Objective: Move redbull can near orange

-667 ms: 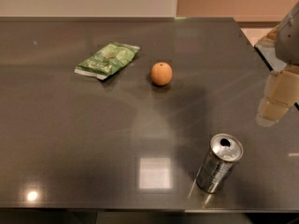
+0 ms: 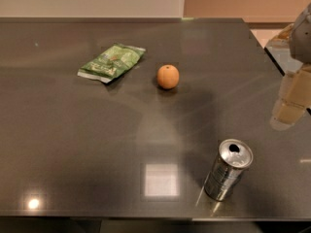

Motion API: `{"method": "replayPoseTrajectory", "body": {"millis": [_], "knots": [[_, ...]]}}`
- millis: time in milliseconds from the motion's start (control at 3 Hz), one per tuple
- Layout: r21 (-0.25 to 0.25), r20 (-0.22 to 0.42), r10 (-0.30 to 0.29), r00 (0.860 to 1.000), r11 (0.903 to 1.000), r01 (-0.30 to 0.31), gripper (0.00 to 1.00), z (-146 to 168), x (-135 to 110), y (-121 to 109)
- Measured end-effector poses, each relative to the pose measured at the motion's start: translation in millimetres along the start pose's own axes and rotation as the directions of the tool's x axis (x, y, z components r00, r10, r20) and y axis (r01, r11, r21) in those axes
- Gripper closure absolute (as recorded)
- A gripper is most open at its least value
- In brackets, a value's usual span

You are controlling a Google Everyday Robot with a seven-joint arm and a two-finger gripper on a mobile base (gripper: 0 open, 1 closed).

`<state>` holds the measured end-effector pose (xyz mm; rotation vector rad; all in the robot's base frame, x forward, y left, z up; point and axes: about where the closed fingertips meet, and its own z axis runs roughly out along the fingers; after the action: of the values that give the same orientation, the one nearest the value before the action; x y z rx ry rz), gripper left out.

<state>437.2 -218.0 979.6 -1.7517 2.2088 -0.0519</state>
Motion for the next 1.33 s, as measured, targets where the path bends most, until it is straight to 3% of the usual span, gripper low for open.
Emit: {"method": "replayPoseTrajectory", "body": {"millis": [333, 667, 1333], "knots": [[-0.041, 0.066, -0.030, 0.997, 0.9986, 0.033, 0.00, -7, 2, 8], [-0.074, 0.167, -0.063, 0.984, 0.9944, 0.076, 0.00, -11, 0, 26], [-0.117, 0.358, -0.103, 0.928, 0.9811, 0.154, 0.00, 0, -12, 79]]}}
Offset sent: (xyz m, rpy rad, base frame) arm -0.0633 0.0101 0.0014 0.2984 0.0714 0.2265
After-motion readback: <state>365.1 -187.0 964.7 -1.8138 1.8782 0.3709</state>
